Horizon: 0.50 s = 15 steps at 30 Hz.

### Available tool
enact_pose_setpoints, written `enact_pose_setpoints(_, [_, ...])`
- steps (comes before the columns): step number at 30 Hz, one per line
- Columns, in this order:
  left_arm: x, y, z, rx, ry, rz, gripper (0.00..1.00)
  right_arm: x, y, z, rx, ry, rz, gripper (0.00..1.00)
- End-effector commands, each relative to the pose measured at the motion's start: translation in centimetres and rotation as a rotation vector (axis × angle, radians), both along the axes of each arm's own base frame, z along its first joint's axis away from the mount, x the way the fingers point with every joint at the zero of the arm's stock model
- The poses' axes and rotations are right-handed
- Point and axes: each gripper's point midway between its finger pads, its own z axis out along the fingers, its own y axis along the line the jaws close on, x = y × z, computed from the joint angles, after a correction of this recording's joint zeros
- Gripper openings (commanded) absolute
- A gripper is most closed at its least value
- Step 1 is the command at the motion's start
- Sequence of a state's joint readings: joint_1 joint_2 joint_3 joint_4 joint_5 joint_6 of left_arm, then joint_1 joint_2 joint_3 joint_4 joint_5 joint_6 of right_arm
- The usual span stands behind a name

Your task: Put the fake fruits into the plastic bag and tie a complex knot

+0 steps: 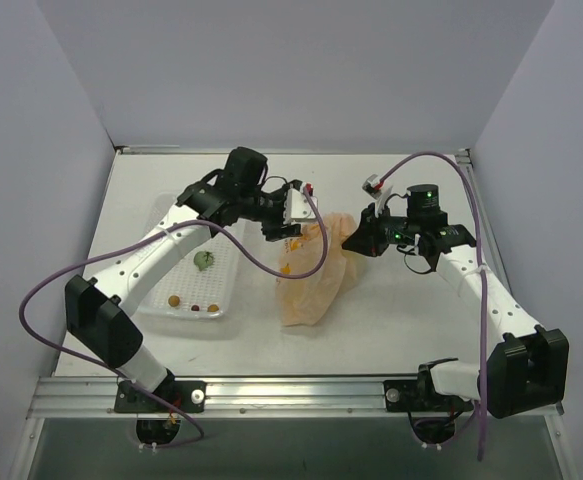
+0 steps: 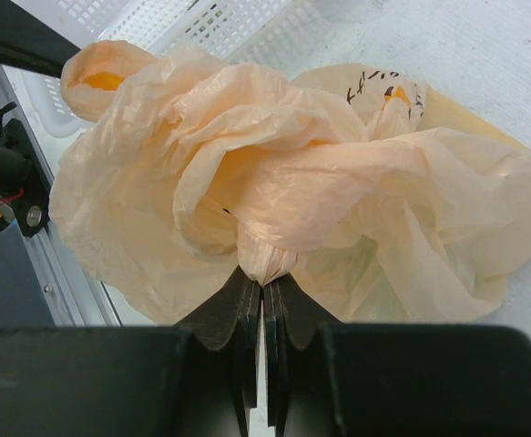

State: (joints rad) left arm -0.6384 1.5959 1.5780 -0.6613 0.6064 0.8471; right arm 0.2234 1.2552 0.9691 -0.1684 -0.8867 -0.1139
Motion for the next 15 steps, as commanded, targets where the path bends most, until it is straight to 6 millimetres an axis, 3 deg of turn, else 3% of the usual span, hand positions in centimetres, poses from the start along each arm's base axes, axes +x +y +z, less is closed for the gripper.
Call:
enact_pose_setpoints(1, [-0.2, -0.7, 1.2, 0.005, -0.093, -0.06, 0.65, 0.2, 0.5, 1.7, 0.016, -0.039, 0.031, 0.0])
enact_pose_setpoints(15, [-0.8, -2.3, 0.2, 0.042, -0.135, -0.114, 0.67, -0.1, 0.7, 1.7, 0.01, -0.04, 0.034, 0.0])
